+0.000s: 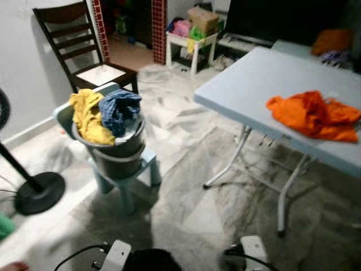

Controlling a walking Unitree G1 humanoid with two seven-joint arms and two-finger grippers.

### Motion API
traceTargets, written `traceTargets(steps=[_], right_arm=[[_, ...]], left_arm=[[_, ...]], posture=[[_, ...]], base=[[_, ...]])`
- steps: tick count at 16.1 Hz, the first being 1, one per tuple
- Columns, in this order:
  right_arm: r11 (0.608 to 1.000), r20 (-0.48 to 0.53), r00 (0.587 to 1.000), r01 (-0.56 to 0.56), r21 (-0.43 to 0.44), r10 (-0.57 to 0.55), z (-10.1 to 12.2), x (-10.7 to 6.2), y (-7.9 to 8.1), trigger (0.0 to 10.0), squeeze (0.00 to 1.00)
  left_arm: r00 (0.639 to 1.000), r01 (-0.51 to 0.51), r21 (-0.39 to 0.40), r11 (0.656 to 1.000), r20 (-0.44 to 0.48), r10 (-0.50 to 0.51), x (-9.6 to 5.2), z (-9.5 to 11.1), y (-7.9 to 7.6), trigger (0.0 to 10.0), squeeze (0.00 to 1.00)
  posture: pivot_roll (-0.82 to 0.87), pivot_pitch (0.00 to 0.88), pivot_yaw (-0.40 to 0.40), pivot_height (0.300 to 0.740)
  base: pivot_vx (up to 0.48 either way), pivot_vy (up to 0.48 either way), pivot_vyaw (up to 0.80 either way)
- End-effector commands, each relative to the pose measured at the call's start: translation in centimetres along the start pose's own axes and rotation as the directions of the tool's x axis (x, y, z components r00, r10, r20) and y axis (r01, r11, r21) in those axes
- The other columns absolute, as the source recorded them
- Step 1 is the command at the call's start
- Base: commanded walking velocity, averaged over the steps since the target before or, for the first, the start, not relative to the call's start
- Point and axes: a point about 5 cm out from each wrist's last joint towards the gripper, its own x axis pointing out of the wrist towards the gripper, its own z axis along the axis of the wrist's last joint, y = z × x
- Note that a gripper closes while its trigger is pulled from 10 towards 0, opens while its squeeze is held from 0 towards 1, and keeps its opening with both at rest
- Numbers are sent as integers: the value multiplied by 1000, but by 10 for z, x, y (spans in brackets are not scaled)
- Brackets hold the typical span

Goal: Hang hanger

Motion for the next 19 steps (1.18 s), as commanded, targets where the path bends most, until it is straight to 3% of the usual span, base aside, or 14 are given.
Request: traceTargets(steps=[1, 4, 7, 16, 19], right_arm=[[1000, -26, 1000, 12, 4, -12, -7, -1, -4, 10000, 0], [1000, -31, 999, 10, 1, -10, -7, -1, -1, 10000, 0], [1000, -27, 999, -17, -10, 16, -4, 1, 20, 10000, 0], [997, -21, 998, -54, -50, 53, 1, 1, 53, 10000, 0], [997, -22, 999, -44, -58, 43, -1, 1, 43, 10000, 0]], left_arm=[[1000, 17, 16, 1000, 23, -18, 2, 8, -4, 10000, 0], [999, 23, 28, 999, 23, -24, 2, 8, -4, 10000, 0], [999, 26, 46, 999, 24, -27, 2, 9, -5, 10000, 0], [996, 76, 54, 996, 47, -79, 1, 9, -8, 10000, 0], [995, 85, 43, 995, 48, -87, 1, 9, -9, 10000, 0]], posture=[[-94, 28, -2, 740], [-97, 29, 1, 740], [-97, 29, 1, 740], [-98, 39, 0, 740], [-103, 38, 1, 740]], base=[[0, 480, 0], [0, 480, 0], [0, 480, 0], [35, 0, -57], [328, 288, -508]])
